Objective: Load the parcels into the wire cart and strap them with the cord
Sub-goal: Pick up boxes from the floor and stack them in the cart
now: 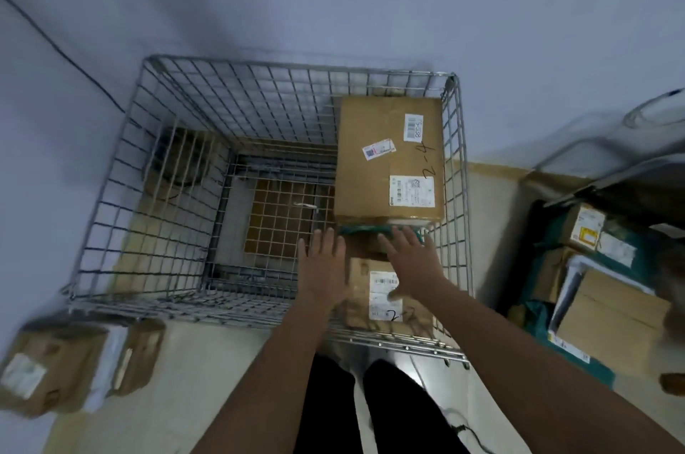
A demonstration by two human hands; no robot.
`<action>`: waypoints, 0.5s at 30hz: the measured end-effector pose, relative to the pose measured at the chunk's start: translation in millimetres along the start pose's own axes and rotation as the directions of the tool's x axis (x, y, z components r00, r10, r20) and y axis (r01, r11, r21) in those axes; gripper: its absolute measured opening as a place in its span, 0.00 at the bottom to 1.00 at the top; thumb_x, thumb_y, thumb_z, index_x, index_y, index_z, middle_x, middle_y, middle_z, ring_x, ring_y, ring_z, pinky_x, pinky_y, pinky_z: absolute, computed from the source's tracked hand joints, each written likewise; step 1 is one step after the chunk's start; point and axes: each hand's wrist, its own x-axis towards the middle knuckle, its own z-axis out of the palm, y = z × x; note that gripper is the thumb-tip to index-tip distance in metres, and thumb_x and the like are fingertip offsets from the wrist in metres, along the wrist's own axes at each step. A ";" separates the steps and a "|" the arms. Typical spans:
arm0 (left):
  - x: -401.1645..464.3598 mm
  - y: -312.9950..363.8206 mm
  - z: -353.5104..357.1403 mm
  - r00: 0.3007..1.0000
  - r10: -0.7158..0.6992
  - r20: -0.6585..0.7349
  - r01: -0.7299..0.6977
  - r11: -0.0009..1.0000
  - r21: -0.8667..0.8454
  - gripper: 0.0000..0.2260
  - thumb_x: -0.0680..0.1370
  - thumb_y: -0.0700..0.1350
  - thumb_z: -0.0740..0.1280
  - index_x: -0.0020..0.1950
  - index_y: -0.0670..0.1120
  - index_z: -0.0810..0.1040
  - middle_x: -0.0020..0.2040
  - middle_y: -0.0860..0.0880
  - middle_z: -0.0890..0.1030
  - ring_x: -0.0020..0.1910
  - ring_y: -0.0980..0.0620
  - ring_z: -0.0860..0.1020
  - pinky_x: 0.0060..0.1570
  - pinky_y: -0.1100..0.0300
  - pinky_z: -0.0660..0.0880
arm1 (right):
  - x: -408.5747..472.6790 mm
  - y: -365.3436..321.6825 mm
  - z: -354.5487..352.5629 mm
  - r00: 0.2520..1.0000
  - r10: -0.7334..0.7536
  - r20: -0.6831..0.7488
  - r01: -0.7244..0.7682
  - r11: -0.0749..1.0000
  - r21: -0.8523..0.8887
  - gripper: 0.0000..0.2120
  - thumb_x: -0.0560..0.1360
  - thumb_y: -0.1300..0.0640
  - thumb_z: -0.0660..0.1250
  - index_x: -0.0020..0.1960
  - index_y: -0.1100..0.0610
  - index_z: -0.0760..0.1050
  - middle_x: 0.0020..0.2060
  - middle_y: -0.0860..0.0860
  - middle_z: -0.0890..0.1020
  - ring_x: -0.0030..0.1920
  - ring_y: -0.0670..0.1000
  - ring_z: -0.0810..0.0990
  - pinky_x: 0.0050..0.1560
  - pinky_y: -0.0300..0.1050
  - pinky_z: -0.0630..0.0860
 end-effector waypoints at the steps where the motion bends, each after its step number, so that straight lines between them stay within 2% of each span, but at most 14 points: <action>1: -12.1 -12.9 -12.4 0.999 -0.047 -0.003 0.047 0.999 -0.015 0.44 0.73 0.66 0.64 0.79 0.47 0.47 0.79 0.43 0.46 0.78 0.41 0.45 0.73 0.38 0.45 | -1.2 -7.2 -19.8 0.999 -0.031 -0.022 0.030 0.999 -0.019 0.57 0.64 0.33 0.73 0.79 0.52 0.43 0.78 0.57 0.52 0.77 0.61 0.52 0.73 0.65 0.54; 4: -56.0 -59.6 -51.1 0.983 -0.182 -0.020 0.181 0.982 -0.049 0.46 0.72 0.69 0.63 0.79 0.48 0.46 0.79 0.44 0.46 0.78 0.40 0.45 0.73 0.37 0.46 | -8.4 -39.5 -83.0 0.993 -0.106 -0.061 0.106 0.994 0.007 0.55 0.64 0.37 0.75 0.78 0.50 0.46 0.77 0.57 0.55 0.77 0.61 0.54 0.73 0.65 0.56; 8: -129.2 -127.5 -99.2 0.913 -0.381 -0.146 0.377 0.925 -0.055 0.47 0.70 0.72 0.63 0.79 0.47 0.50 0.79 0.43 0.52 0.77 0.41 0.53 0.73 0.40 0.54 | -23.0 -106.5 -166.1 0.961 -0.242 -0.131 0.239 0.970 -0.035 0.59 0.63 0.32 0.73 0.79 0.50 0.41 0.78 0.56 0.50 0.77 0.61 0.50 0.73 0.66 0.53; 12: -222.8 -201.6 -122.5 0.841 -0.507 -0.187 0.484 0.861 -0.157 0.46 0.68 0.71 0.65 0.77 0.48 0.56 0.77 0.45 0.59 0.75 0.42 0.57 0.72 0.41 0.55 | -49.0 -208.4 -228.3 0.911 -0.362 -0.197 0.340 0.930 -0.137 0.58 0.62 0.29 0.71 0.79 0.49 0.43 0.78 0.54 0.52 0.77 0.60 0.52 0.73 0.65 0.55; 15: -305.1 -258.4 -100.9 0.776 -0.593 -0.217 0.535 0.800 -0.273 0.43 0.68 0.69 0.67 0.75 0.49 0.59 0.75 0.45 0.62 0.74 0.43 0.59 0.72 0.42 0.54 | -79.0 -302.4 -252.7 0.879 -0.435 -0.198 0.403 0.897 -0.180 0.58 0.63 0.30 0.72 0.79 0.48 0.42 0.78 0.53 0.52 0.77 0.59 0.54 0.73 0.63 0.56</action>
